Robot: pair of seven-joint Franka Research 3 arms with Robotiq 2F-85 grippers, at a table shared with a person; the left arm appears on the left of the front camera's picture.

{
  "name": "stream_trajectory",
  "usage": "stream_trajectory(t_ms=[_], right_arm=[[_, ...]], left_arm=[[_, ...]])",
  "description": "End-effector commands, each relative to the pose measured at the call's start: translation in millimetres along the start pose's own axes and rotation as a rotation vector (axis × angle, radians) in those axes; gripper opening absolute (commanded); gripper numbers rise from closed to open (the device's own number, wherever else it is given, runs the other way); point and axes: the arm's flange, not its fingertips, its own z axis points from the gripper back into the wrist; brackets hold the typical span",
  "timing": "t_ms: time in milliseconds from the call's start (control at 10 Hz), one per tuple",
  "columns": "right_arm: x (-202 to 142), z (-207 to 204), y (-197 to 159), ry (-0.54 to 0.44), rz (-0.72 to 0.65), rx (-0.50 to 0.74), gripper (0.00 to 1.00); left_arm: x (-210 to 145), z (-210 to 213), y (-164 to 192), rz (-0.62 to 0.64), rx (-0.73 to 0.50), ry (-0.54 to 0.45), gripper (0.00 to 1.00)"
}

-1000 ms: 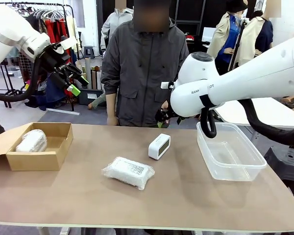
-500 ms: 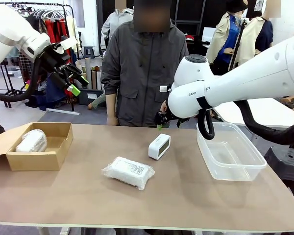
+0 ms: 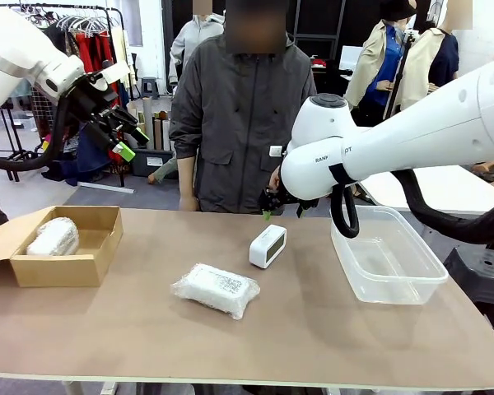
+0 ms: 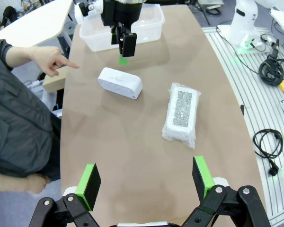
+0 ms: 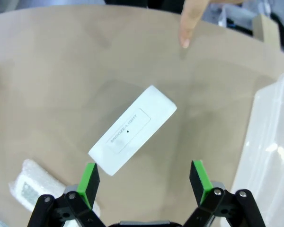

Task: Separate and place wrapped and unwrapped clocks.
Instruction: Pick up the Digital clock indicated by the person.

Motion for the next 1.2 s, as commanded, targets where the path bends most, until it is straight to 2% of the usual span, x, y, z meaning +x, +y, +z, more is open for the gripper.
stream_trajectory(t_ms=[0, 300, 400, 700, 900, 1100], right_arm=[[0, -3, 16, 0.034, -0.149, -0.019, 1.00], [-3, -14, 33, 0.040, -0.393, -0.078, 1.00], [-4, -20, 40, 0.065, -0.415, -0.092, 1.00], [6, -37, 46, 0.034, -0.635, -0.156, 1.00], [16, -44, 43, 0.041, -0.684, -0.161, 1.00], [27, -56, 38, 0.091, -0.712, -0.166, 1.00]], left_arm=[[0, 1, -1, -0.001, -0.003, -0.007, 1.00], [0, 1, -1, -0.001, -0.003, -0.007, 1.00], [0, 1, -1, -0.001, -0.003, -0.007, 1.00], [0, 1, -1, -0.001, -0.003, -0.007, 1.00], [0, 1, -1, -0.001, -0.003, -0.007, 1.00], [0, 1, -1, -0.001, -0.003, -0.007, 1.00]])
